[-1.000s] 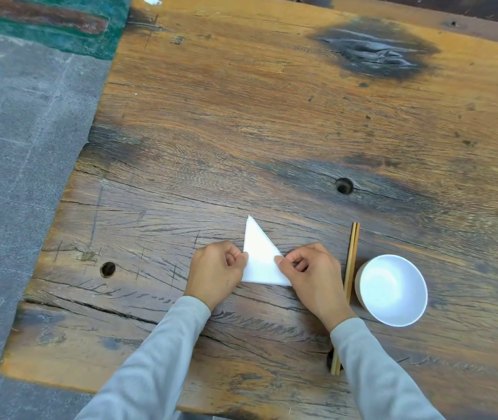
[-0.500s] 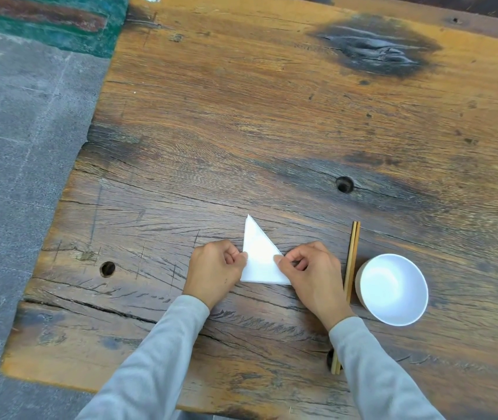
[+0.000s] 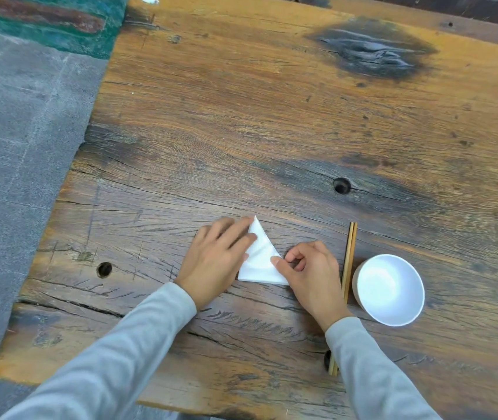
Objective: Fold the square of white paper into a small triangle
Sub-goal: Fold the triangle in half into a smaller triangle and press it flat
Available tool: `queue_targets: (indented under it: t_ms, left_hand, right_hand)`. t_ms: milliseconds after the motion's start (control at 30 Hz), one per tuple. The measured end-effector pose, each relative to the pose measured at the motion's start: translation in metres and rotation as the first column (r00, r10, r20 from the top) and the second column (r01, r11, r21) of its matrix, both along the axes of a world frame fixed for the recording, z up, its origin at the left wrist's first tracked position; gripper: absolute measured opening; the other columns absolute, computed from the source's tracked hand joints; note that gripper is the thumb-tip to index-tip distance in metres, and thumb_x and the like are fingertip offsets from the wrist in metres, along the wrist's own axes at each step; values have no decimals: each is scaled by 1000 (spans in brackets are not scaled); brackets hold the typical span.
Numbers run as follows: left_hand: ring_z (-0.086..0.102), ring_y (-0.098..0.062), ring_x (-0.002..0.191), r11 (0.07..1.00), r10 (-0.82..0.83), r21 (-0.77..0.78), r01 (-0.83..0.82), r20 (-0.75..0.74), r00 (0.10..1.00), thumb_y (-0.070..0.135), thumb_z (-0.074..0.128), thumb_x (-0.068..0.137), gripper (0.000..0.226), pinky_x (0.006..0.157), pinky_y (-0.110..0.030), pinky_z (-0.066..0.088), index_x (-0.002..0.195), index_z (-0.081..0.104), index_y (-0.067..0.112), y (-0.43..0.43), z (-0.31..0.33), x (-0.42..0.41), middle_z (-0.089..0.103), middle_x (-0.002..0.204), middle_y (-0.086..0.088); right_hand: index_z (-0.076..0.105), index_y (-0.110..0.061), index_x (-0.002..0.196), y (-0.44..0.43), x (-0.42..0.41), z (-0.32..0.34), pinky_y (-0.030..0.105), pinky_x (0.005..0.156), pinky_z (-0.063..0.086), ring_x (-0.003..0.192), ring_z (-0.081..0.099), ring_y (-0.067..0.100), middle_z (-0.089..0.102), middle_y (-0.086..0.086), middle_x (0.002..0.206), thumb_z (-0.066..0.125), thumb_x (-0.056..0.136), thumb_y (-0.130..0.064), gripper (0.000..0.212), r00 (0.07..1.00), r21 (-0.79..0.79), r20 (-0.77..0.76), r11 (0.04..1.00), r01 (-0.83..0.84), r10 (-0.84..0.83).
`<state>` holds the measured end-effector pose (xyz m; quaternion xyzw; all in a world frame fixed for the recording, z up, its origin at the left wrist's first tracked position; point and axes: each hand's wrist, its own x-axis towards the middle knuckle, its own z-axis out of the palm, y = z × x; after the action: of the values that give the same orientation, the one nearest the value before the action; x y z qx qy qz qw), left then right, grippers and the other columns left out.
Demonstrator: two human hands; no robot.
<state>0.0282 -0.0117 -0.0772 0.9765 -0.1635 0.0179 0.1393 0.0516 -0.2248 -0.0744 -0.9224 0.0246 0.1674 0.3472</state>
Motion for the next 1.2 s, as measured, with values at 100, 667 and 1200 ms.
queue_targets:
  t_ms: [100, 667, 1200]
  left_hand:
    - [52, -32, 130, 969, -206, 132, 209, -36, 978, 13, 77, 75, 54, 93, -44, 46, 126, 64, 16, 2, 2, 8, 55, 149, -1]
    - [48, -38, 139, 984, -67, 154, 91, -155, 986, 48, 39, 102, 57, 108, -52, 43, 138, 61, 10, 10, -2, -2, 53, 152, -2]
    - [38, -33, 147, 978, -77, 180, 103, -145, 986, 54, 42, 102, 60, 114, -57, 34, 146, 53, 15, 19, -17, -5, 44, 158, 1]
  right_hand:
    - [67, -18, 74, 0, 1, 0, 1, 67, 36, 62, 54, 5, 55, -2, 85, 84, 78, -34, 23, 1000, -3, -6, 1000, -5, 5]
    - [71, -18, 96, -2, -6, 7, 15, 81, 45, 81, 58, 11, 61, -3, 97, 79, 83, -38, 25, 996, 11, 85, 1000, -14, 14]
    - [5, -8, 159, 11, -105, -7, 54, 120, 4, 155, -2, 24, 1, 7, 168, 21, 100, -69, 85, 855, -399, -23, 780, -482, 517]
